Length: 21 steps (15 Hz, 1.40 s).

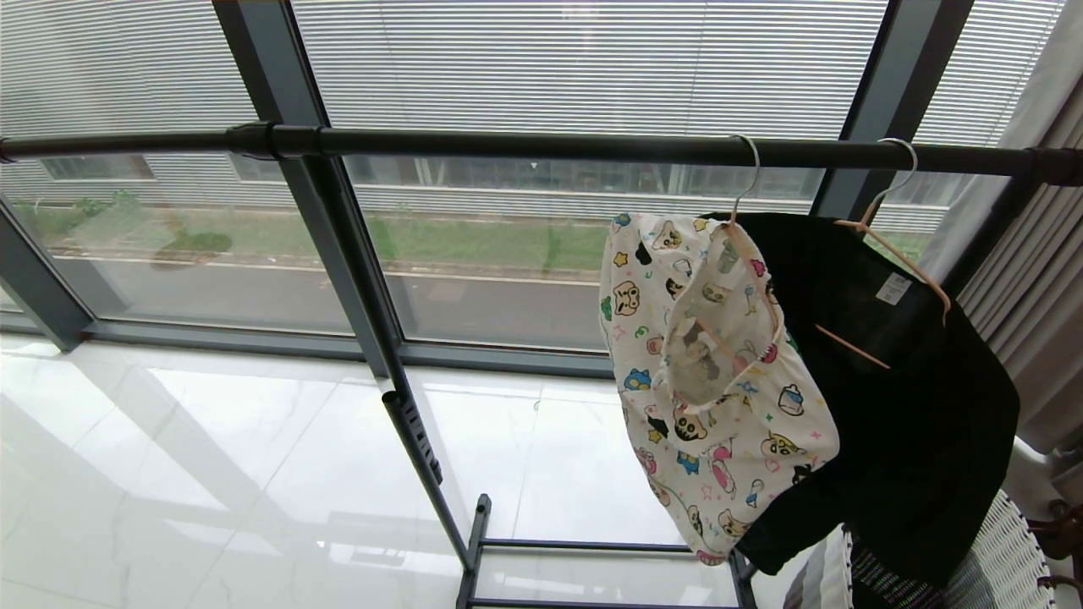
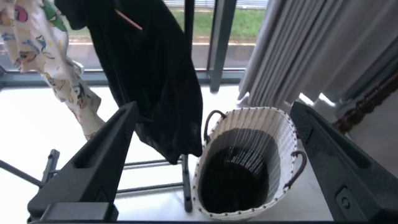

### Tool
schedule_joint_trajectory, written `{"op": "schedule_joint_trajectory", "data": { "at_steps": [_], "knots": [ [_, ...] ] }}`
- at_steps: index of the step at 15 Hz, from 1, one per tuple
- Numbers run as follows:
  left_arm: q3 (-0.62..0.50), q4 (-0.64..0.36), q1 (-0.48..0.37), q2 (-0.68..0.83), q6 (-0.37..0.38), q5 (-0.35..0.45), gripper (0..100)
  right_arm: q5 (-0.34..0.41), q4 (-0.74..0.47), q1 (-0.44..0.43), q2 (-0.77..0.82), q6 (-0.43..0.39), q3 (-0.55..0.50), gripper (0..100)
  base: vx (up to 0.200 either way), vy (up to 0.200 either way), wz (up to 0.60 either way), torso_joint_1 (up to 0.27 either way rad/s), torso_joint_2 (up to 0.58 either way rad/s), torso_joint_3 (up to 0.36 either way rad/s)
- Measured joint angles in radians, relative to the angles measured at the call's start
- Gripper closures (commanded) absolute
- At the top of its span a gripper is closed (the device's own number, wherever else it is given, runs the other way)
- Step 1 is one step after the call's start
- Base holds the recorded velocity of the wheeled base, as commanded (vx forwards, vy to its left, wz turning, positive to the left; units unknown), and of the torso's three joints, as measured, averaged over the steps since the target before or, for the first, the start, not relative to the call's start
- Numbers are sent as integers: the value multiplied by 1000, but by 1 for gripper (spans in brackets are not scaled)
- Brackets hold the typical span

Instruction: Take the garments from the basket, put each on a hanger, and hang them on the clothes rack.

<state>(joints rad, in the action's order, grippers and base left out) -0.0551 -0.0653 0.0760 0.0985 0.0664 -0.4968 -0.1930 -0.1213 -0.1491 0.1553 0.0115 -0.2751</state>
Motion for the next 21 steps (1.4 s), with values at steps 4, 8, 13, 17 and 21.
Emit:
{"op": "schedule_joint_trajectory", "data": {
  "at_steps": [4,8,13,17,21],
  "knots": [
    [9,2,-87,-36,-14,50,0,-119,223,18,-53,-94,245,0,0,0,0,0,0,0],
    [17,11,-86,-86,-57,70,0,-144,205,32,-63,-87,271,0,0,0,0,0,0,0],
    [44,75,-85,-99,-38,457,0,-127,205,31,-65,-113,275,0,0,0,0,0,0,0],
    [53,59,-83,-97,-75,484,0,-127,203,31,-65,-111,275,0,0,0,0,0,0,0],
    [53,59,-81,-99,-80,482,0,-127,204,31,-65,-115,275,0,0,0,0,0,0,0]
  ]
}}
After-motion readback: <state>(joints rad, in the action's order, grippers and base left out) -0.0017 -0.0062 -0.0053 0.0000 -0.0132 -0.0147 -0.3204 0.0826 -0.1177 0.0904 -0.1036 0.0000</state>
